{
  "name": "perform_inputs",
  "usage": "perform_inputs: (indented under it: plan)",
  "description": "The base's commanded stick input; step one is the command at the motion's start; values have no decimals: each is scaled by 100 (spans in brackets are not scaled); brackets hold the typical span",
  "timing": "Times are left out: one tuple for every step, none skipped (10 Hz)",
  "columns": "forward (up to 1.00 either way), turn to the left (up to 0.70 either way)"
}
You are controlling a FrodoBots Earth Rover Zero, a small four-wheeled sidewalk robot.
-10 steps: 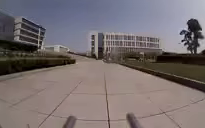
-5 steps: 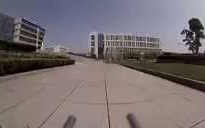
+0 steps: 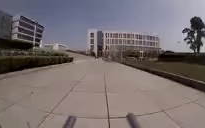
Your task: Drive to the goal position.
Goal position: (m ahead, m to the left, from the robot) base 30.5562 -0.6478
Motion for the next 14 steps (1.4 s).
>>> perform_inputs:
  plan:
    - [70,19]
    - [70,4]
    - [70,0]
    - [70,0]
    - [70,0]
    - [70,0]
    - [70,0]
    - [70,0]
    - [70,0]
    - [70,0]
    - [70,0]
    - [70,0]
    - [70,0]
    - [70,0]
